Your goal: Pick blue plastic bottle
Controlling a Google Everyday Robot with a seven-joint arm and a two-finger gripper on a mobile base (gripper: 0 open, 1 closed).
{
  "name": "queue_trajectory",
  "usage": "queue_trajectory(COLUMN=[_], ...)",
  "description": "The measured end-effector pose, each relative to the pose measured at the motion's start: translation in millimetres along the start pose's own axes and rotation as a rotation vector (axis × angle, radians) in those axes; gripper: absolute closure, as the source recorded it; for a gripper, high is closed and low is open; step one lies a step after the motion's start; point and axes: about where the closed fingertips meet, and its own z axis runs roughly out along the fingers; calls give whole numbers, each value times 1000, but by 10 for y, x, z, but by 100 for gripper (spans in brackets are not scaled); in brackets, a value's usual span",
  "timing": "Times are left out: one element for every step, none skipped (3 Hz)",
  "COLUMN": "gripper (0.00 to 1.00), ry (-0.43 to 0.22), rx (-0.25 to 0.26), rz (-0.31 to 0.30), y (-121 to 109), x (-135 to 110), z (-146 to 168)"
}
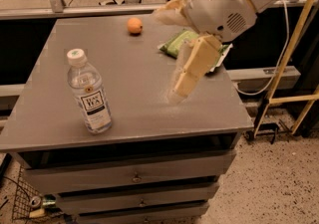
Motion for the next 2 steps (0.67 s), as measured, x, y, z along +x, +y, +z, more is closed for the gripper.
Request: queue_trajectory(gripper=[0, 0], ry=[-4, -22], rx=[-1, -2], rz=[0, 3], y=[7, 6], x=[-20, -19], z=[1, 42])
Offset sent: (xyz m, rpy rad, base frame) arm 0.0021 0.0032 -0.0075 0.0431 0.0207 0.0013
